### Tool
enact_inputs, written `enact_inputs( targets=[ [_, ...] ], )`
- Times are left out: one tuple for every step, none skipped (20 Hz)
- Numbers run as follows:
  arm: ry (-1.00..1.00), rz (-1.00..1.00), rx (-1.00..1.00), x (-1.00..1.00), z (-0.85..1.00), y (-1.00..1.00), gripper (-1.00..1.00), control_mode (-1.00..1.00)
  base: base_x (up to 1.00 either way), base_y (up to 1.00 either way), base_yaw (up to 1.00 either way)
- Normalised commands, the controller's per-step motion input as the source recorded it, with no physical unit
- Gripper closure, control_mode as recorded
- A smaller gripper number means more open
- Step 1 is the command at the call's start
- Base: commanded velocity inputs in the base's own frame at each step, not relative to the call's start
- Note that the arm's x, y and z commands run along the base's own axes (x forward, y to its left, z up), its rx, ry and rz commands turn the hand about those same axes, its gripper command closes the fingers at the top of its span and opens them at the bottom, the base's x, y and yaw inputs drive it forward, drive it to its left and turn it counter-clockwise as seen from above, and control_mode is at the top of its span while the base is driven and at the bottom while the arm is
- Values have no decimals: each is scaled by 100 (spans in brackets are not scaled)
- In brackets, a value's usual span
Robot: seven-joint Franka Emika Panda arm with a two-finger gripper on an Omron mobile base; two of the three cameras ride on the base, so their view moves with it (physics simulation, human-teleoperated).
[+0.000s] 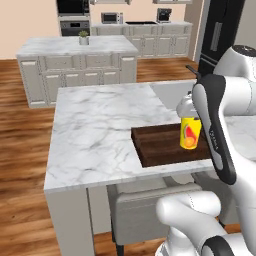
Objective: There is a tray on the dining counter. Grab the cup, mug, and pitcher and place them on the tray. The pitcher may be placed next to the tray if it cannot fit the tray.
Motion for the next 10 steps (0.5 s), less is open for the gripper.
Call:
enact_inputs(
  targets=[
    [0, 0, 0, 0, 0, 0, 100, 100, 25, -4, -4],
    [0, 0, 0, 0, 0, 0, 100, 100, 21, 0, -2],
    [0, 0, 0, 0, 0, 0, 100, 100, 0, 0, 0],
    [0, 0, 0, 0, 0, 0, 100, 100, 0, 0, 0],
    [0, 0, 0, 0, 0, 0, 100, -100, 0, 0, 0],
    [0, 0, 0, 0, 0, 0, 100, -100, 0, 0, 0],
    [0, 0, 0, 5, 0, 0, 100, -100, 0, 0, 0],
    [0, 0, 0, 18, 0, 0, 100, -100, 0, 0, 0],
    [0, 0, 0, 34, 0, 0, 100, -100, 0, 0, 0],
    [0, 0, 0, 37, 0, 0, 100, -100, 0, 0, 0]
  ],
)
